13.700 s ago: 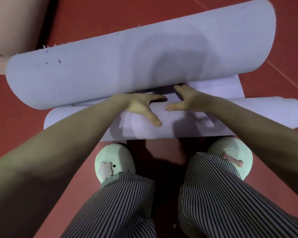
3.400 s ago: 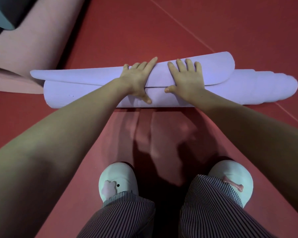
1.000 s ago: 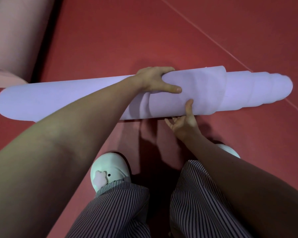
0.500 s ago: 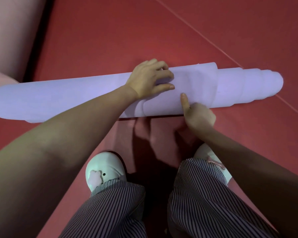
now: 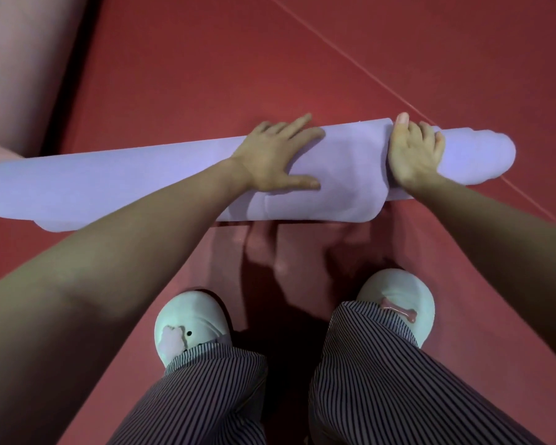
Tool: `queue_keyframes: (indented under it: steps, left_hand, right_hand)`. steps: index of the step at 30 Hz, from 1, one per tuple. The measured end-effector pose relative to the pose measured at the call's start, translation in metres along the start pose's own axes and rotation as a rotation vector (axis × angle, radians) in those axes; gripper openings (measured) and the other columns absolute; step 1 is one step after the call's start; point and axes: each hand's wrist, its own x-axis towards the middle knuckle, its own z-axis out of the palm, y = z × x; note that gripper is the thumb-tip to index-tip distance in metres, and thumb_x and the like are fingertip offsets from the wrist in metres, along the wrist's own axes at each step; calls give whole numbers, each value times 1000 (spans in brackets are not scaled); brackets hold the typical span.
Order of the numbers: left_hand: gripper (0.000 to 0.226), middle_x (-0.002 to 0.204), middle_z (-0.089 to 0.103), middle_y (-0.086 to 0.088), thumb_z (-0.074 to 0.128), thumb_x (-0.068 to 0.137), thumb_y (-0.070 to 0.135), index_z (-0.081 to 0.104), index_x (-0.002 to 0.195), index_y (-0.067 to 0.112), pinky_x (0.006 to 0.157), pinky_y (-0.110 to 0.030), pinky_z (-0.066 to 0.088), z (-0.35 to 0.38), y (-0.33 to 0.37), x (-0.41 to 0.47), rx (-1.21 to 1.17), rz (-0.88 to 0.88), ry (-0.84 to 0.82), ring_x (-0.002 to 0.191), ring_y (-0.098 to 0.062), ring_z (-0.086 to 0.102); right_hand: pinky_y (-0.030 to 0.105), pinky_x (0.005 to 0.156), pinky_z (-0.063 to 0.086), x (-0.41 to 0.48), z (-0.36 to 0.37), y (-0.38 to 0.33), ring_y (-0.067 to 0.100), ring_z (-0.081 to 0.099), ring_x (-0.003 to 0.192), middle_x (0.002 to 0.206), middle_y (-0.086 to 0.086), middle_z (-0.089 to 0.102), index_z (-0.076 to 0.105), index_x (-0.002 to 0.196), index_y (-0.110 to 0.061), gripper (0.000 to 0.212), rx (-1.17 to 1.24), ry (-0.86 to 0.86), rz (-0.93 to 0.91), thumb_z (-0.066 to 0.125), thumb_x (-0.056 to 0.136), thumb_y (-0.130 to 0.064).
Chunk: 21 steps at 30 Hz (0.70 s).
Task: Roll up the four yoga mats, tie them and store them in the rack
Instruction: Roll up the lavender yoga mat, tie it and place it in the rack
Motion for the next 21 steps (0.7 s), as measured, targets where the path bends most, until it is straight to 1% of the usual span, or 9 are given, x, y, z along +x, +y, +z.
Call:
queue_keyframes:
  steps: [1, 3, 6, 9, 11, 13, 16, 18, 21]
  left_hand:
    - [103, 158, 22, -8, 34, 65, 86, 19, 151, 31, 109, -46, 27, -1, 0, 0, 42, -23, -104, 137, -32, 31]
    - [112, 158, 19, -6, 29, 55, 91, 7, 151, 38, 109, -44, 25, -1, 1, -1, 71, -12, -152, 139, -30, 28]
    - [110, 158, 22, -2, 30, 53, 89, 10, 150, 42, 108, -43, 26, 1, 1, -6, 29, -7, -121, 138, -29, 29]
    - [106, 157, 23, -6, 29, 56, 87, 11, 150, 42, 108, -45, 26, 6, 5, -14, 47, 4, -85, 137, -32, 30]
    - [101, 156, 23, -11, 30, 63, 84, 10, 151, 40, 105, -46, 28, 10, 11, -17, 138, 40, -33, 135, -36, 32]
    - [91, 156, 20, -17, 39, 73, 78, 7, 150, 43, 105, -47, 27, 11, 15, -19, 209, 78, -29, 134, -40, 30]
    - [75, 149, 30, -26, 41, 78, 69, 20, 146, 45, 100, -53, 34, 19, 17, -22, 263, 201, 74, 126, -48, 40]
    - [67, 142, 41, -29, 40, 79, 65, 28, 142, 44, 92, -55, 42, 26, 17, -24, 325, 288, 174, 117, -51, 49]
    - [67, 142, 42, -28, 41, 80, 63, 28, 143, 47, 89, -57, 44, 31, 20, -26, 349, 287, 183, 115, -51, 51]
  right_hand:
    - [38, 117, -3, 4, -4, -4, 18, 14, 143, 149, 2, 36, 30, 144, -14, 50, 21, -37, 25, 7, 101, -27]
    - [34, 117, -7, 7, -10, -10, 15, 8, 145, 153, 3, 28, 27, 147, -13, 55, 69, -95, 75, 4, 102, -33]
    - [32, 116, -10, 6, -18, -16, 15, 0, 146, 157, 5, 19, 27, 148, -12, 60, 86, -146, 104, 3, 101, -41]
    - [37, 116, -12, 7, -16, -15, 15, -2, 146, 157, -1, 20, 31, 145, -31, 58, 16, -187, 61, 7, 97, -51]
    - [40, 115, -11, 7, -17, -11, 18, -1, 145, 155, -3, 22, 35, 138, -45, 65, -53, -246, 20, 18, 81, -72]
    - [44, 114, -9, 5, -18, -4, 23, 0, 143, 152, -3, 23, 35, 133, -50, 89, -130, -285, -59, 30, 53, -87]
    - [48, 114, -8, 2, -16, 4, 25, 1, 143, 151, -2, 22, 34, 133, -48, 105, -132, -252, -142, 37, 37, -89]
    - [49, 114, -9, -5, -13, 7, 26, -1, 143, 152, -1, 21, 34, 135, -44, 105, -80, -200, -166, 37, 40, -88]
    - [46, 113, -9, -28, -4, 9, 26, 0, 144, 154, 8, 13, 28, 143, -33, 109, 72, -32, -157, 40, 47, -85]
